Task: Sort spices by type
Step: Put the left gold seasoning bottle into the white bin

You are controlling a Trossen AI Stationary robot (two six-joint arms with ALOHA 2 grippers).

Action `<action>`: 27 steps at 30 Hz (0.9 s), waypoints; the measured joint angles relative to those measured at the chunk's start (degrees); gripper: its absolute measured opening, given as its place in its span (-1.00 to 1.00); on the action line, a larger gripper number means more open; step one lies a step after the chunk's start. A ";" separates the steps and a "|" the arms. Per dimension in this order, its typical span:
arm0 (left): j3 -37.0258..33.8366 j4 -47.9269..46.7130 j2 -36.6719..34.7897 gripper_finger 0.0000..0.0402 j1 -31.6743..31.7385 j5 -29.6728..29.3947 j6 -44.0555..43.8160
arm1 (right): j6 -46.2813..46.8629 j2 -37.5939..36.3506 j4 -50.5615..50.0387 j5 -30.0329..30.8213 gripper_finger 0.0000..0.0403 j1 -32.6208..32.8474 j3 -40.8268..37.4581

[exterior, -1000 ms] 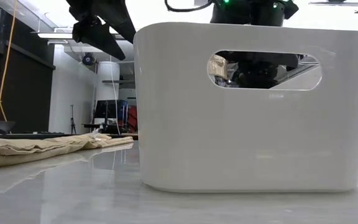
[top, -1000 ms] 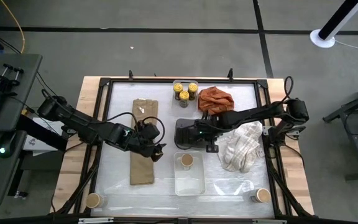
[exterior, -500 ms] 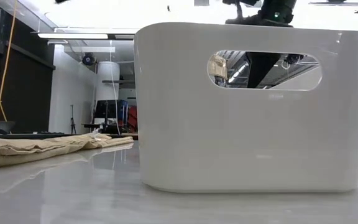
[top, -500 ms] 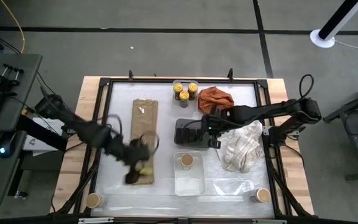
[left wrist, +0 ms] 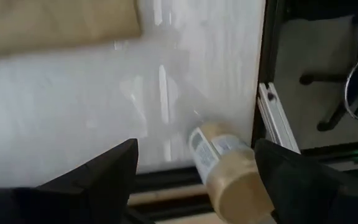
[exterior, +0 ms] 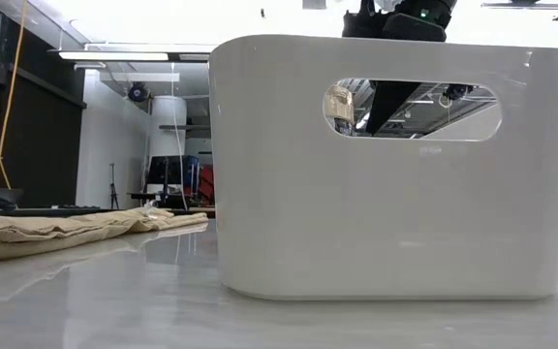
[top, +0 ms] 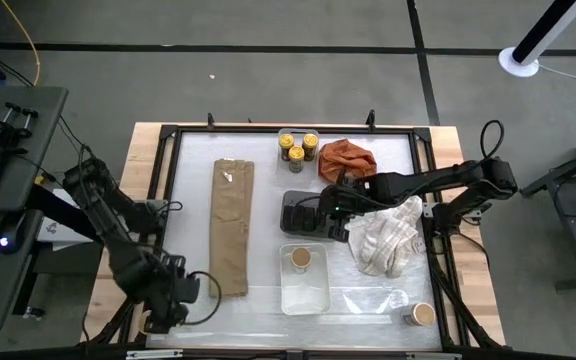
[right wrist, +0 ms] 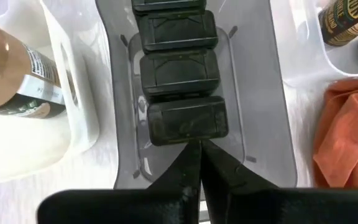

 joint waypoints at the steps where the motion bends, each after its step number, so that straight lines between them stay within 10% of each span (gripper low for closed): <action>1: 0.02 -0.20 -0.06 0.54 -0.69 0.18 -1.48 | 0.00 0.00 0.01 0.02 -1.00 0.00 0.00; 8: 0.07 -1.46 -0.41 0.54 -2.01 2.68 -13.55 | -0.15 0.02 0.70 0.02 -1.00 0.00 0.00; 27: 0.05 -1.08 -0.41 0.85 2.24 8.38 -13.04 | 0.66 0.04 3.93 0.04 -1.00 0.00 0.00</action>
